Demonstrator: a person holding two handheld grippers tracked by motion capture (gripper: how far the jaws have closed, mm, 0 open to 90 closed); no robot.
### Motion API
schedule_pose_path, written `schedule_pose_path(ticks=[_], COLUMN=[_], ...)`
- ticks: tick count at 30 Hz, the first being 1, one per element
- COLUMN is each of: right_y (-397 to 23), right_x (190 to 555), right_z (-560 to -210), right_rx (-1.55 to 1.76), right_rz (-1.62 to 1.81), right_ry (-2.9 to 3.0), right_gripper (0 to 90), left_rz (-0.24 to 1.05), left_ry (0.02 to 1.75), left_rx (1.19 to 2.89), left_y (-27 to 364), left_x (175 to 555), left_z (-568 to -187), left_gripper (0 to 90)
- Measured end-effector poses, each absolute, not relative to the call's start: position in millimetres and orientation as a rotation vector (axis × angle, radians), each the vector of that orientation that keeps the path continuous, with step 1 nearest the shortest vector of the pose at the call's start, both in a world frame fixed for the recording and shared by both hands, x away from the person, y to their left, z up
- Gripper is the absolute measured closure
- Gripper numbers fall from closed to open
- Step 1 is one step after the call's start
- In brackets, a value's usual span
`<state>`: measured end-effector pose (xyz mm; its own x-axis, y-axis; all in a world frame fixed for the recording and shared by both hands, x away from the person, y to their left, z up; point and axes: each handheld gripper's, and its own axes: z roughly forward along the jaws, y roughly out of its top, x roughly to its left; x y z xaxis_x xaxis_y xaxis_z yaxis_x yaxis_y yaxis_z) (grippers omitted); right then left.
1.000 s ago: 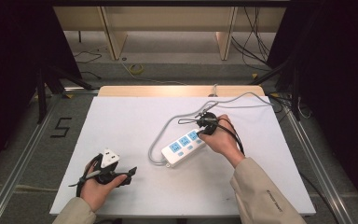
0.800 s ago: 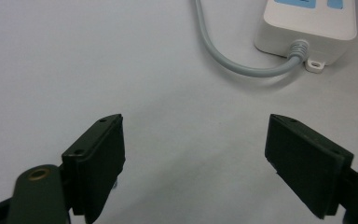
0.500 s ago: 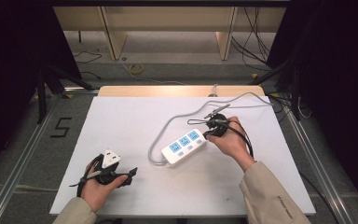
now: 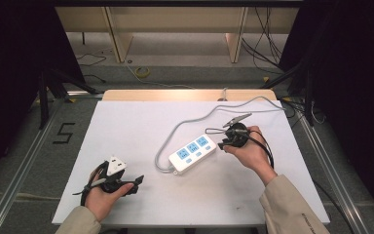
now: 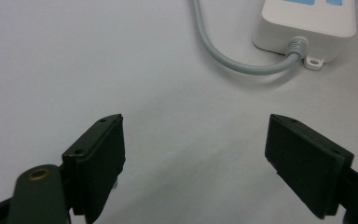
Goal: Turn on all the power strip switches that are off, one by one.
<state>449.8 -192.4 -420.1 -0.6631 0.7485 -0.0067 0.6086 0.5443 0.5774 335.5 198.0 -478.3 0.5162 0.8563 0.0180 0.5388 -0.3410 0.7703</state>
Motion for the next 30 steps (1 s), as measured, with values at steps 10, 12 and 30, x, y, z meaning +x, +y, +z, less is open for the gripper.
schedule_pose_path(ticks=[10,12,30], right_y=[-211,-215,-258], right_x=[433,429,372], right_z=[-422,-423,-447], right_rx=[1.121,1.14,1.135], right_rz=[0.864,0.871,1.027], right_ry=[2.505,2.492,2.389], right_gripper=[58.2,56.0,48.7], left_rz=[0.562,0.56,0.562], left_ry=[1.131,1.136,1.14], left_rx=[2.029,2.026,2.026], left_y=[198,199,201], left_x=[334,335,334], left_z=[-477,-478,-478], left_gripper=[19.7,19.7,19.7])
